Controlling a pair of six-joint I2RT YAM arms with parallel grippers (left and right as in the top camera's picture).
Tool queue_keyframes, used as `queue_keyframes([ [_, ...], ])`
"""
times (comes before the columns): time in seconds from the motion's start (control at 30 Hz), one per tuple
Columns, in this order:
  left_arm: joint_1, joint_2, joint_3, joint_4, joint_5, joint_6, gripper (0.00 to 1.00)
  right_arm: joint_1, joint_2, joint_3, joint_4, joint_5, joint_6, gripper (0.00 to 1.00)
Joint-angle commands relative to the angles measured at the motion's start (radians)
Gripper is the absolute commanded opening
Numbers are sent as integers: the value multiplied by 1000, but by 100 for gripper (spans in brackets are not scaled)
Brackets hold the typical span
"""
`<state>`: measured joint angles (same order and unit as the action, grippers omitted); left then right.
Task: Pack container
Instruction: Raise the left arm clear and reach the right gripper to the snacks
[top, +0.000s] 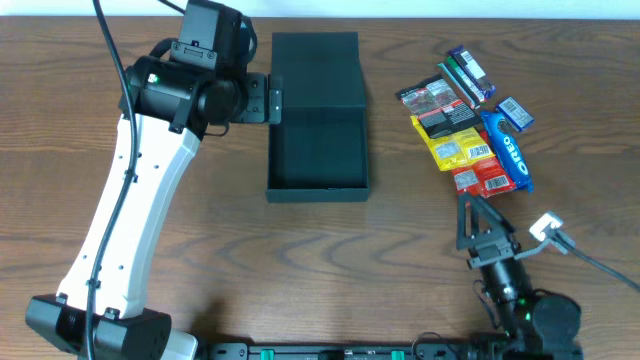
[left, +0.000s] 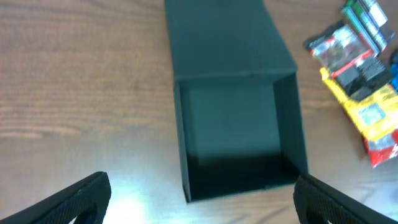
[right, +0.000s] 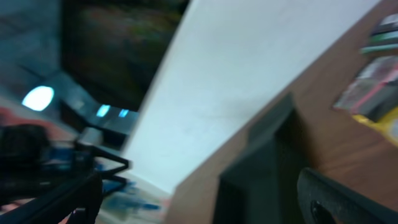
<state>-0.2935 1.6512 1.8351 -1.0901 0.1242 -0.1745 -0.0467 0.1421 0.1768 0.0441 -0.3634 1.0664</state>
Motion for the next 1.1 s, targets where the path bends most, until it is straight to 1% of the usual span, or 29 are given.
queue_keyframes([
  [0.0, 3, 8, 0, 29, -4, 21, 96, -22, 172, 126, 5, 7, -177, 99],
  [0.07, 3, 11, 0, 50, -14, 21, 95, -27, 326, 221, -2, -9, -280, 99],
  [0.17, 3, 16, 0, 63, -73, 21, 95, -27, 565, 388, -51, -23, -427, 99],
  [0.23, 4, 18, 0, 63, -121, 21, 95, -26, 743, 535, -133, -23, -534, 99],
  [0.37, 6, 18, 0, 62, -174, 21, 95, -23, 1021, 799, -334, 8, -738, 99],
  [0.43, 6, 18, 0, 60, -199, 21, 95, -23, 1159, 948, -460, 87, -816, 99],
  [0.53, 6, 19, 0, 54, -214, 21, 95, 0, 1348, 1161, -645, 254, -960, 99],
  [0.63, 6, 23, 0, 46, -213, 17, 95, 65, 1490, 1310, -757, 441, -1075, 99],
  [0.73, 6, 23, 0, 27, -214, 18, 95, 166, 1607, 1386, -772, 674, -1218, 99],
  [0.8, 7, 23, 0, 17, -214, 18, 95, 212, 1649, 1387, -758, 724, -1289, 99],
  [0.93, 7, 23, 0, 5, -218, 18, 95, 245, 1724, 1384, -758, 732, -1300, 99],
  [1.07, 7, 23, 0, 5, -237, 20, 95, 288, 1813, 1384, -740, 844, -1300, 98],
])
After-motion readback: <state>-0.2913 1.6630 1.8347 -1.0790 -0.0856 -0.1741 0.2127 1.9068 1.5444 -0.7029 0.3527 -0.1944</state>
